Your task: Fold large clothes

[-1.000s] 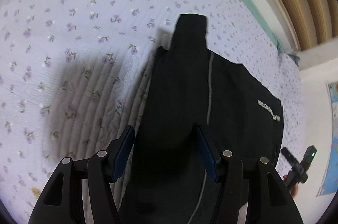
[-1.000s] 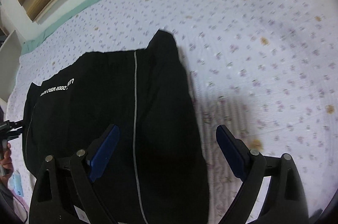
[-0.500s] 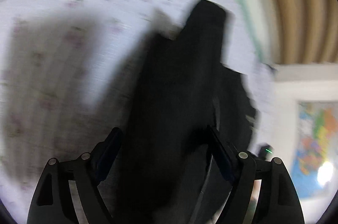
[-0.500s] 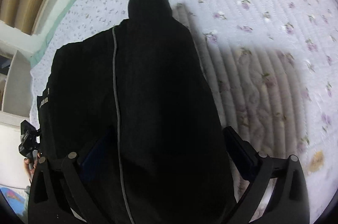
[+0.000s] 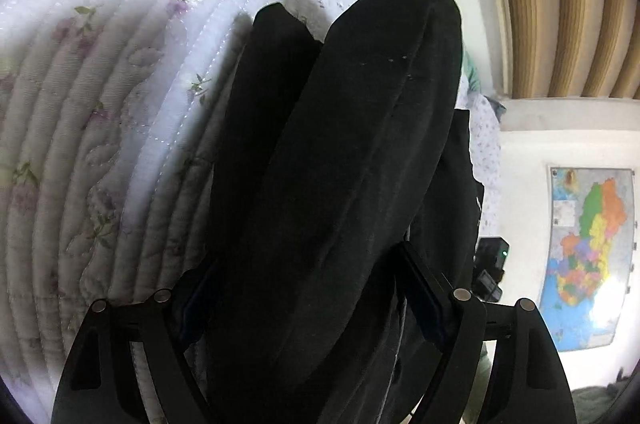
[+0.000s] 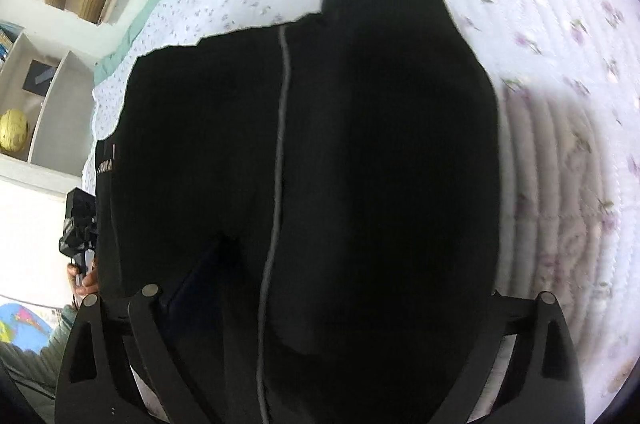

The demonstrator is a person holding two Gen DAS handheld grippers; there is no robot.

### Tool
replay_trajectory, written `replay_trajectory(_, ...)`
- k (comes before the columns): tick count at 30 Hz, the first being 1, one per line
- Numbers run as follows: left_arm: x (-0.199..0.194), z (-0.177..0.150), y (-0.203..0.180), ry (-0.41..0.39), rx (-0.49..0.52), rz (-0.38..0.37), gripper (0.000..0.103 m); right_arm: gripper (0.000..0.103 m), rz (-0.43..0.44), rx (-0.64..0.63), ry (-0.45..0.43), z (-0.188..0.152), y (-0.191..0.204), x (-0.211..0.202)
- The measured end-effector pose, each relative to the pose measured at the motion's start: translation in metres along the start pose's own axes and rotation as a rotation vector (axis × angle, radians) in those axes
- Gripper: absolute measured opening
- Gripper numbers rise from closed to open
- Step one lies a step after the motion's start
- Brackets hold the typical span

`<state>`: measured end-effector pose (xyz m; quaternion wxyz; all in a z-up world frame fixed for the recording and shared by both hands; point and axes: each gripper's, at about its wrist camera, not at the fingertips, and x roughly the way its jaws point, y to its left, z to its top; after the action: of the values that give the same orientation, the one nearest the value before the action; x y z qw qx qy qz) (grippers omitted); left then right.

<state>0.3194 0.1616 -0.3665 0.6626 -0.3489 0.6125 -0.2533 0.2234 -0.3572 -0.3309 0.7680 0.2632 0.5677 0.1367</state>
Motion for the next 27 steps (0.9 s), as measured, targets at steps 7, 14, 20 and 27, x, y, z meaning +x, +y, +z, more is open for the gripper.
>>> replay_trajectory(7, -0.037, -0.040, -0.070, -0.158, 0.149, 0.023, 0.036, 0.040, -0.001, 0.008, -0.088, -0.010, 0.017, -0.036)
replay_trajectory(14, -0.085, -0.101, -0.152, -0.250, 0.268, -0.088, 0.035, 0.034, 0.050, -0.046, -0.195, -0.050, 0.061, -0.095)
replay_trajectory(20, -0.151, -0.166, -0.180, -0.341, 0.342, -0.163, 0.035, 0.034, 0.065, -0.078, -0.282, -0.075, 0.080, -0.140)
replay_trajectory(27, -0.184, -0.212, -0.169, -0.317, 0.335, -0.167, 0.035, 0.034, -0.008, -0.107, -0.284, -0.089, 0.083, -0.149)
